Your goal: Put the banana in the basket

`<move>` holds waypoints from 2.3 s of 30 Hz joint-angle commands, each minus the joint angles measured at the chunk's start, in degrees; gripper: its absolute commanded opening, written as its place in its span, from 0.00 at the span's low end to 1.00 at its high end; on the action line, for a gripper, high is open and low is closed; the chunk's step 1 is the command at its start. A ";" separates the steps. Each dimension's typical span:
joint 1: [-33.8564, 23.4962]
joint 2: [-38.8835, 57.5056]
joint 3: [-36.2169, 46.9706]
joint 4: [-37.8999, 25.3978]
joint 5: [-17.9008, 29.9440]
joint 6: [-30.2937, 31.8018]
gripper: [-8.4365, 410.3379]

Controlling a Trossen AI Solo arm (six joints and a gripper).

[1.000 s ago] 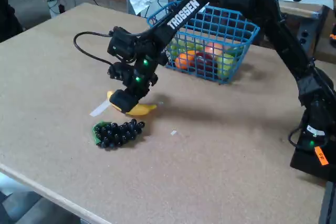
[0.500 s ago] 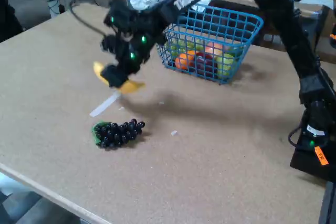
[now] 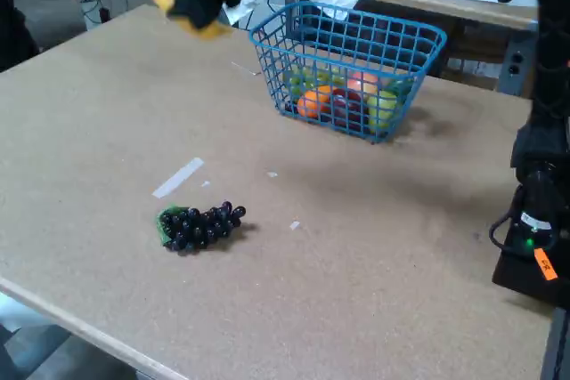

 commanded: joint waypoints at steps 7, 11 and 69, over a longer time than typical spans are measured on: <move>0.02 -15.32 0.00 -1.77 17.77 -3.45 0.02; 0.00 -16.74 0.00 -2.78 22.34 -4.70 0.02; -28.92 -17.35 -36.61 14.01 23.12 6.08 0.02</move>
